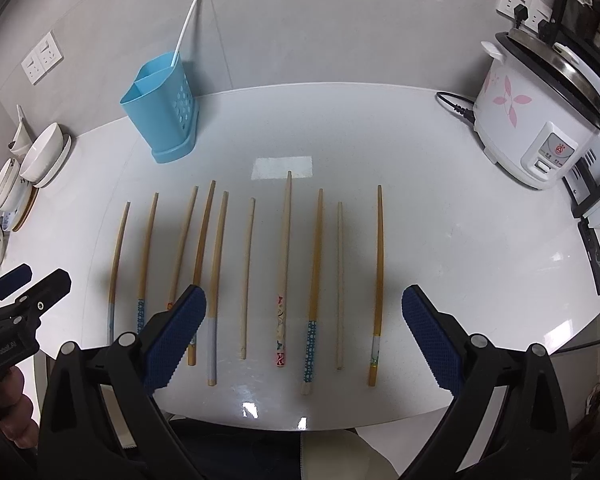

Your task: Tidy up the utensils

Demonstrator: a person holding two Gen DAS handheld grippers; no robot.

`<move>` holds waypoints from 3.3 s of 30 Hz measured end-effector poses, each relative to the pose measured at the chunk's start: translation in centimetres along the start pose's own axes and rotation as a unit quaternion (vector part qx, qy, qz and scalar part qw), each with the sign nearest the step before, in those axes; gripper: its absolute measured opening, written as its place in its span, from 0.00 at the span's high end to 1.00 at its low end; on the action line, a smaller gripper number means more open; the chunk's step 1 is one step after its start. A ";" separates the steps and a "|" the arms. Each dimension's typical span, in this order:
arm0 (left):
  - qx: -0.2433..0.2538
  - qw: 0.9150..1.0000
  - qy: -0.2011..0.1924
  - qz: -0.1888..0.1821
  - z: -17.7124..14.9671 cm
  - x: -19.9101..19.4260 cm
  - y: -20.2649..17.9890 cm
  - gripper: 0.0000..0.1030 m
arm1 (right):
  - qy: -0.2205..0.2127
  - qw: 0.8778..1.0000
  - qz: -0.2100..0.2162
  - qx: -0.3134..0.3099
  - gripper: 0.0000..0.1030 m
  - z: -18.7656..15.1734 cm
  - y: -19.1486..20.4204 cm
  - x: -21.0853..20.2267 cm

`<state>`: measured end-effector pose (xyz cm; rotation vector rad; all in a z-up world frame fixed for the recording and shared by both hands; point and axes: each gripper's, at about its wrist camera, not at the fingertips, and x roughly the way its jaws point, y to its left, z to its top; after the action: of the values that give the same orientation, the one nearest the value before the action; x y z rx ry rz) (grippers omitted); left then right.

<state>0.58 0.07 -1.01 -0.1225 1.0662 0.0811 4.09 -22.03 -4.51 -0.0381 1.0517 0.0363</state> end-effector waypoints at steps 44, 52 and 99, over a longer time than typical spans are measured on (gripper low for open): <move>-0.039 0.998 0.048 0.024 1.0 5.5 3.9 0.06 | 0.060 0.998 0.014 -0.018 0.26 0.4 1.7 5.8; -0.047 0.994 0.098 0.032 0.5 9.8 5.8 0.06 | 0.112 0.993 0.013 -0.028 0.41 0.3 2.8 10.5; -0.042 0.979 0.197 -0.002 1.7 16.3 6.8 0.94 | 0.225 0.974 -0.015 0.010 0.94 3.3 3.4 15.1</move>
<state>9.00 7.12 -14.91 -0.2234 1.4598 0.1019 14.32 -18.25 -16.05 -0.0438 1.5039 -0.0112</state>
